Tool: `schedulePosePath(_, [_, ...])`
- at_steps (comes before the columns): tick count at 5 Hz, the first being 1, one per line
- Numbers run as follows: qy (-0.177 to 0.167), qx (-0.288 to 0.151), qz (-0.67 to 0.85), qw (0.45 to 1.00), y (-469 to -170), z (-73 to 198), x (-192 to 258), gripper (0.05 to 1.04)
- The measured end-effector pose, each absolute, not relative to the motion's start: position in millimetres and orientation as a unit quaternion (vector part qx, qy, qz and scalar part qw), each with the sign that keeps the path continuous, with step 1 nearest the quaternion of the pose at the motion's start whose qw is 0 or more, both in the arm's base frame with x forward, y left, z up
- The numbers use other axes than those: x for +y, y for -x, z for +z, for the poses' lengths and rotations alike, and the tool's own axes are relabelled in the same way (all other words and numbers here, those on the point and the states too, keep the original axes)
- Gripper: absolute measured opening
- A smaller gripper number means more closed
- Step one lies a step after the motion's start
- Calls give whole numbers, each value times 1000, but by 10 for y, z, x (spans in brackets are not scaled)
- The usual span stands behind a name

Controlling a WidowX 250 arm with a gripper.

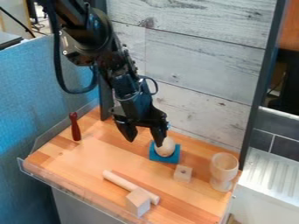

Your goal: Move cube on top of cube with hole

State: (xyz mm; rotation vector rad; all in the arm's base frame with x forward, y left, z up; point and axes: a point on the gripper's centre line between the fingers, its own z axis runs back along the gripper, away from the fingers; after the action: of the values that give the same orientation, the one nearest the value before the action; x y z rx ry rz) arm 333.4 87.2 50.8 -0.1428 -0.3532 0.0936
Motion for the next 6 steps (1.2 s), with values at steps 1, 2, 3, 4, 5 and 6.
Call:
schedulePosePath(1, [76, -159, 44, 983, -3293, 397, 851, 1000])
schedulePosePath(2, [85, -135, 2, 987, -3093, 280, 759, 1000])
schedulePosePath(3, [81, -149, -34, 985, -2914, 343, 758, 1001])
schedulePosePath(4, [66, -150, -61, 985, -2809, 233, 738, 1001])
schedulePosePath(5, [24, -163, -77, 983, -2876, 199, 746, 1001])
schedulePosePath(6, [-1, -143, -91, 986, -2875, 80, 728, 1001])
